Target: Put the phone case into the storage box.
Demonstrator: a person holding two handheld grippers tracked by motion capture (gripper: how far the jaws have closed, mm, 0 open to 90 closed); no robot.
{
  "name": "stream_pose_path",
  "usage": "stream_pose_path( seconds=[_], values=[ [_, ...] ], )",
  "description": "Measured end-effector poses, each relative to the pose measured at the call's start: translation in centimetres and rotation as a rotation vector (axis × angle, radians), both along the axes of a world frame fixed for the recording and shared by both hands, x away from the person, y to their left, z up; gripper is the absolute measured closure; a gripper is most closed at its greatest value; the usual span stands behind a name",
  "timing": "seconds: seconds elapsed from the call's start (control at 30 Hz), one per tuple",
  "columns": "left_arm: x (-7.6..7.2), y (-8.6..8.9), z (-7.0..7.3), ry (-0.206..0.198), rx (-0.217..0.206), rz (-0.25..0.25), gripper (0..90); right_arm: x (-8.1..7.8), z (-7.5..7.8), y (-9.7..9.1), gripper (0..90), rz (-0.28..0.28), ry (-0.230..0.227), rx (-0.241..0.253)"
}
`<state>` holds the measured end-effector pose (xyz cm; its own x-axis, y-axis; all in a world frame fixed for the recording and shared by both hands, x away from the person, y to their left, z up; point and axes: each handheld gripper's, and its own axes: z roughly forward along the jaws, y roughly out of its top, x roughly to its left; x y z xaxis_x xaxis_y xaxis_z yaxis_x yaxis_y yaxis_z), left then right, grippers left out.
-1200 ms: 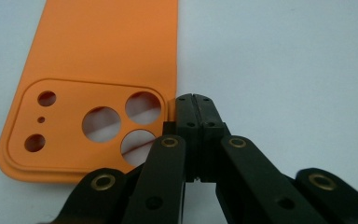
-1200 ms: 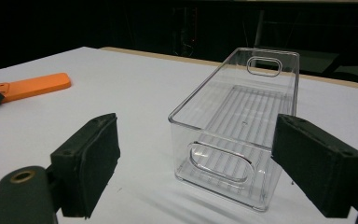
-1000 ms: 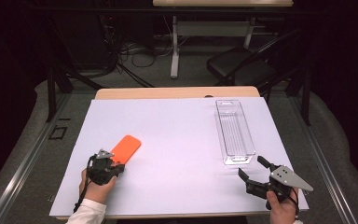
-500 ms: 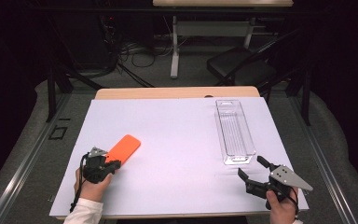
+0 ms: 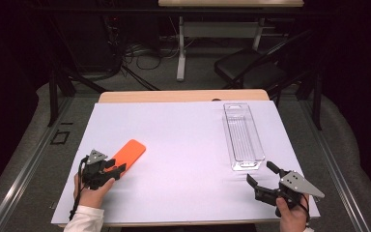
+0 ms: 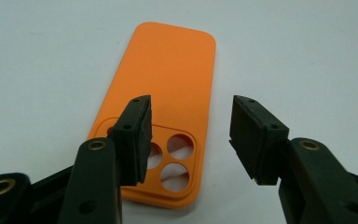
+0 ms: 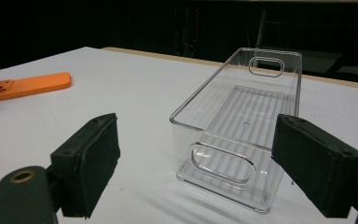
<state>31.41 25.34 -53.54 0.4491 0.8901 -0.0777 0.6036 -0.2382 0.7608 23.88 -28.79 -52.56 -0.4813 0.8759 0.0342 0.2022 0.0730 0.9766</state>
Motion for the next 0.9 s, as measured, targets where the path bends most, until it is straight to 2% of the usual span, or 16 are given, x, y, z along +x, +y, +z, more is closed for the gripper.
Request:
stream_pose_path(
  seconds=[0.1,0.2,0.27,0.33,0.37,0.53,0.73,0.8,0.9],
  values=[
    [0.07,0.31,0.15,-0.030,-0.029,-0.021,48.3,-0.05,0.04,0.00,14.4,0.001,0.002,-0.001],
    [0.10,0.57,0.29,-0.005,-0.056,-0.017,48.4,-0.06,0.05,0.02,14.4,0.003,0.000,-0.001],
    [0.06,0.63,0.28,-0.008,-0.083,-0.022,46.6,-0.06,0.07,-0.01,14.4,0.003,0.001,-0.002],
    [-0.04,0.59,0.40,-0.024,-0.084,-0.033,43.3,-0.05,0.07,-0.03,14.4,0.003,-0.002,-0.001],
    [-0.07,0.54,0.52,-0.017,-0.087,-0.041,42.9,-0.05,0.07,-0.03,14.4,0.003,-0.002,-0.002],
    [-0.24,0.21,0.71,-0.045,-0.071,-0.069,41.7,-0.05,0.08,0.01,14.4,0.006,-0.002,-0.003],
    [-0.12,0.25,0.83,-0.037,-0.067,-0.055,31.7,-0.06,0.09,0.01,14.4,0.008,-0.004,-0.002],
    [-0.14,0.29,0.90,-0.051,-0.067,-0.037,28.3,-0.06,0.09,0.00,14.4,0.008,-0.004,-0.002],
    [-0.01,0.45,0.94,-0.046,-0.077,-0.024,22.2,-0.04,0.08,-0.01,14.4,0.009,-0.002,-0.004]
  ],
)
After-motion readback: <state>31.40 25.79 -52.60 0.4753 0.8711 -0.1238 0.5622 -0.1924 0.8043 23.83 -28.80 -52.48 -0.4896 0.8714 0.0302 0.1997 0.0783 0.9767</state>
